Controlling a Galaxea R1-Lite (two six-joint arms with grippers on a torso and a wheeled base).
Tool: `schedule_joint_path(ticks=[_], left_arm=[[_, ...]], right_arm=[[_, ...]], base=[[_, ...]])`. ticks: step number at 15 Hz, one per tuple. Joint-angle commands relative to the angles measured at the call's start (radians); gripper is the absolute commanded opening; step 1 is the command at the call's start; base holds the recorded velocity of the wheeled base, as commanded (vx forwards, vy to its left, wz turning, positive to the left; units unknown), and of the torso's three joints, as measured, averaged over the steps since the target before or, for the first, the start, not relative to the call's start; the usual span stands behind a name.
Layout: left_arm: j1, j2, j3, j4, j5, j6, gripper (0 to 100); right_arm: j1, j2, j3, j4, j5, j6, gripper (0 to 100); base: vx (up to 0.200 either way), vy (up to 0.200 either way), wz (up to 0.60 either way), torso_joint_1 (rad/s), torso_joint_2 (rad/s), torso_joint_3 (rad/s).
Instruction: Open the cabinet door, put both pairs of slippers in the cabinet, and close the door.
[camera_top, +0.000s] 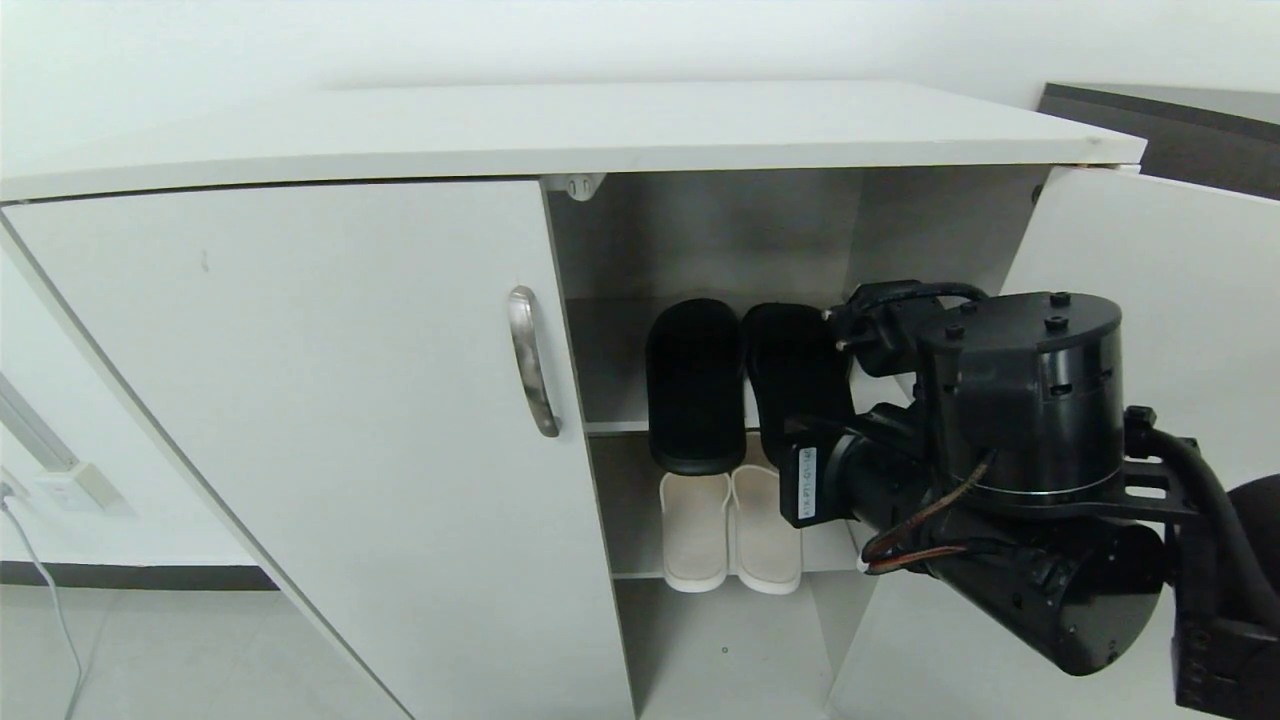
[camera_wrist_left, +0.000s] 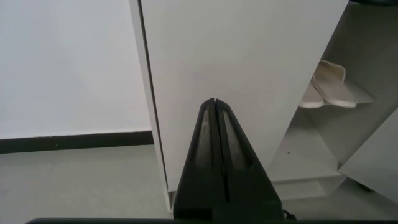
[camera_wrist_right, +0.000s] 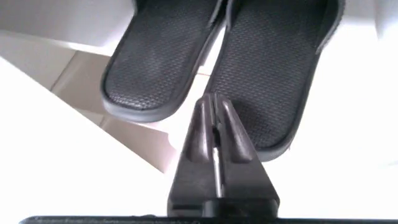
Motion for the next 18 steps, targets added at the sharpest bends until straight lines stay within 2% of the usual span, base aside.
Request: schedule_joint_path(ticks=[1,5,18], left_arm=[[0.000,0.000,0.000,0.000,0.000,-0.001,0],[0.000,0.000,0.000,0.000,-0.001,-0.001,0],[0.000,0.000,0.000,0.000,0.000,-0.002,0]], right_arm=[[0.005,-0.001,0.001,0.000,0.000,0.000,0],[0.011,0.000,0.001,0.000,0.000,0.000,0],[0.008,0.010,0.021,0.000,0.000,0.000,0]], base=[[0.000,0.000,0.00,0.000,0.00,0.000],[0.000,0.000,0.00,0.000,0.00,0.000],[-0.200,0.000,0.00,0.003,0.00,0.001]])
